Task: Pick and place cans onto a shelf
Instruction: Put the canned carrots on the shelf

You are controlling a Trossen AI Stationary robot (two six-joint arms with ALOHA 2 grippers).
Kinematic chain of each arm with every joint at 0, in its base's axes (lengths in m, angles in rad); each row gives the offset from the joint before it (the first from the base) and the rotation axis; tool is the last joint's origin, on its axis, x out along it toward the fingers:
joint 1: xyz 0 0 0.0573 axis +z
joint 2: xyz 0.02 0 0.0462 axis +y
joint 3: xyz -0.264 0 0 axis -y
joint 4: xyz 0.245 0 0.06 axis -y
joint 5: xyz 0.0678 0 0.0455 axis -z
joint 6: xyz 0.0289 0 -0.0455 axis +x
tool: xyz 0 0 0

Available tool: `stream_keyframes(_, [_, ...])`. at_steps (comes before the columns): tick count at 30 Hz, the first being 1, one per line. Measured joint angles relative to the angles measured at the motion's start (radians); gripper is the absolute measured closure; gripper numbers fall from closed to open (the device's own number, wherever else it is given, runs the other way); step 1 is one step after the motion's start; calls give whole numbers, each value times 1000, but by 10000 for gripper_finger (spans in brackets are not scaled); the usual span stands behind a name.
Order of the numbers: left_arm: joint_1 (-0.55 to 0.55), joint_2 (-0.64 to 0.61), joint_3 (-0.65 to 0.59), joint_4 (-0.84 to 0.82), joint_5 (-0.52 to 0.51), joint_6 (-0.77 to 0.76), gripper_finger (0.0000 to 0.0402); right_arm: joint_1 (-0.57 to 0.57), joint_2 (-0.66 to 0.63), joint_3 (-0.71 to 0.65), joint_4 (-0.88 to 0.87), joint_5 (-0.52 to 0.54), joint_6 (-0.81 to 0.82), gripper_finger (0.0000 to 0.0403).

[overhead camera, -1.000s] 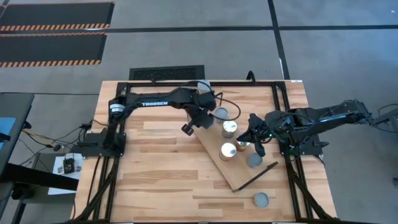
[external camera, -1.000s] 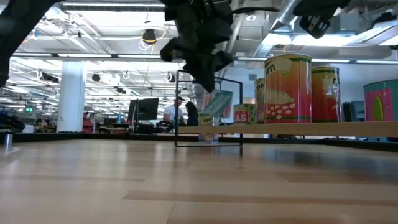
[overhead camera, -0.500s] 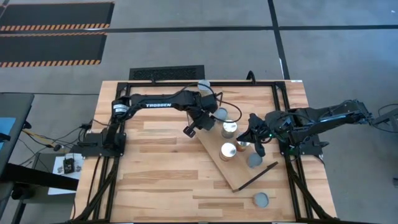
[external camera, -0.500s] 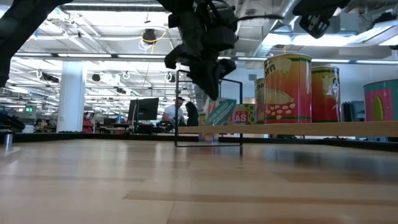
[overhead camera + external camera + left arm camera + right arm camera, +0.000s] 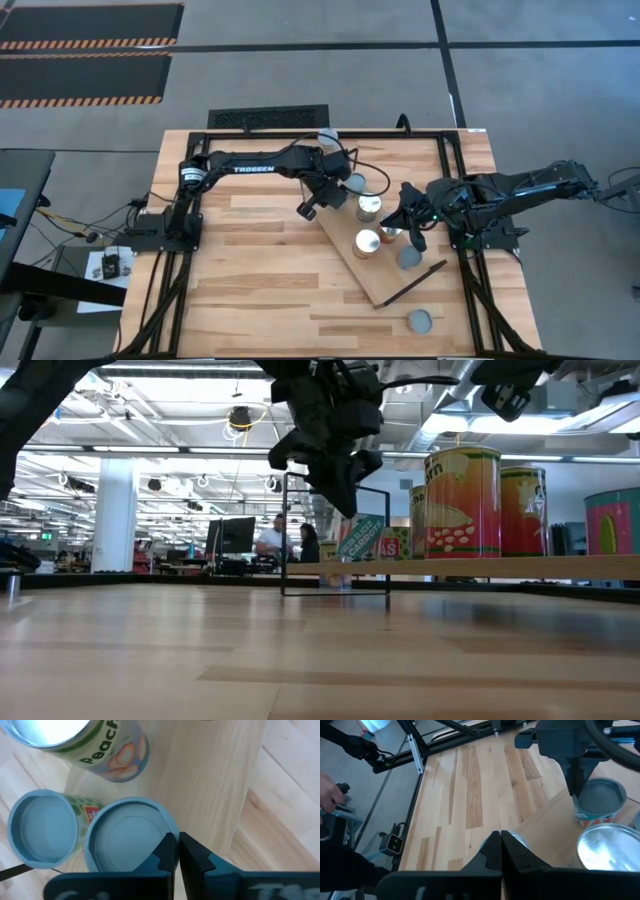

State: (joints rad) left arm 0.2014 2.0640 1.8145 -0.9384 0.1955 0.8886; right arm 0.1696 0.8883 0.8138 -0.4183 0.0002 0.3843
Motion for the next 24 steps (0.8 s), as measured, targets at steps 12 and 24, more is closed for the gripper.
stream_keyframes(12, [1,0,-17,5,-17,5,385,0,0,0,0,-1,0,396])
stream_keyframes(24, [0,0,-34,25,-73,-8,338,0,0,0,0,-1,0,396])
